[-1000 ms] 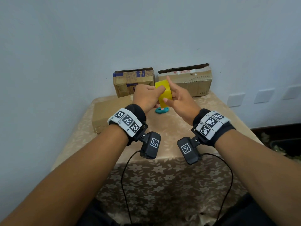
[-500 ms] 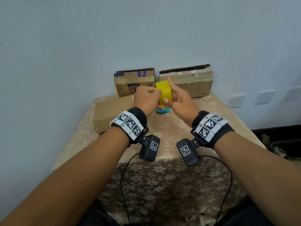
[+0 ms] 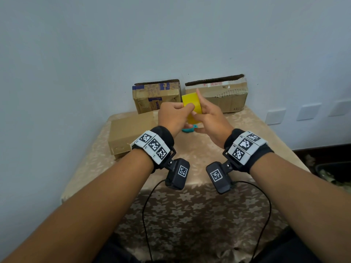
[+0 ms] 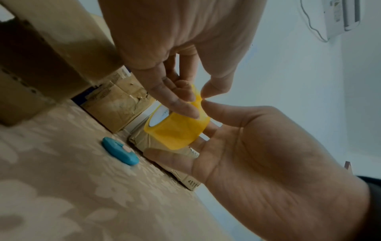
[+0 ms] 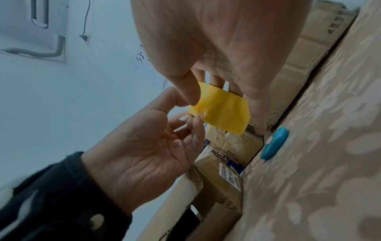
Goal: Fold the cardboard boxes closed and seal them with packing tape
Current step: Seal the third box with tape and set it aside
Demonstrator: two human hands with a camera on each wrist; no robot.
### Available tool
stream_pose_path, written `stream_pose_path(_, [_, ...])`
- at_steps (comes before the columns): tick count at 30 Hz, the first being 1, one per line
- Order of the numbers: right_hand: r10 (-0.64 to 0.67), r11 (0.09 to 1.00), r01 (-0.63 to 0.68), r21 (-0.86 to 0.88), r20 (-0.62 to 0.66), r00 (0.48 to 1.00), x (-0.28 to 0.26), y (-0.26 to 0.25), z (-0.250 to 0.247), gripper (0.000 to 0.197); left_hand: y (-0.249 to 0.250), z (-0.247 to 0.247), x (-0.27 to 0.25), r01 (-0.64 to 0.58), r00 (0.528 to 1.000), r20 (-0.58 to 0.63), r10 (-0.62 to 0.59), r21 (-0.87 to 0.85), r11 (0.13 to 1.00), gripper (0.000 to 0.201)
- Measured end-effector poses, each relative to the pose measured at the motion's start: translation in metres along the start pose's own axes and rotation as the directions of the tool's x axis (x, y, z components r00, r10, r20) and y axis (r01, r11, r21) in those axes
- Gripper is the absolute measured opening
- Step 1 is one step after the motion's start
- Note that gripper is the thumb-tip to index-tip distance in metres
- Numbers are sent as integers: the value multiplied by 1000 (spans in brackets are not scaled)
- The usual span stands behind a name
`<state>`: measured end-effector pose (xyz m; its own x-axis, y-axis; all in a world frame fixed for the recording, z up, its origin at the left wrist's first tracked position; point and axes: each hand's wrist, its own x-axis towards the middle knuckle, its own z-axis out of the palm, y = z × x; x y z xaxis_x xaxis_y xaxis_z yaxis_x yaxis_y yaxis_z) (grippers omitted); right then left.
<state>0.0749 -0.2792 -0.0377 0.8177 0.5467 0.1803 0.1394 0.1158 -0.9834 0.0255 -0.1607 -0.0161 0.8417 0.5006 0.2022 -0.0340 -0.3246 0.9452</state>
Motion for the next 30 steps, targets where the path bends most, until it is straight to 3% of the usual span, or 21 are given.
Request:
stream_pose_path(4, [31, 996, -29, 89, -26, 999, 0, 0, 3, 61, -2, 1, -1, 5, 1000, -14, -6, -11, 1000, 22])
stream_pose_path(14, [69, 964, -43, 262, -92, 993, 5, 1, 6, 61, 0, 6, -3, 29, 999, 17, -28, -56, 998, 23])
stream_pose_path(21, [104, 925, -57, 376, -105, 989, 7, -3, 4, 57, 10, 0, -3, 252, 966, 155, -209, -356, 900, 33])
stream_pose_path(30, [101, 881, -46, 472, -93, 991, 8, -4, 9, 61, 8, -1, -3, 306, 952, 158, -263, -425, 852, 24])
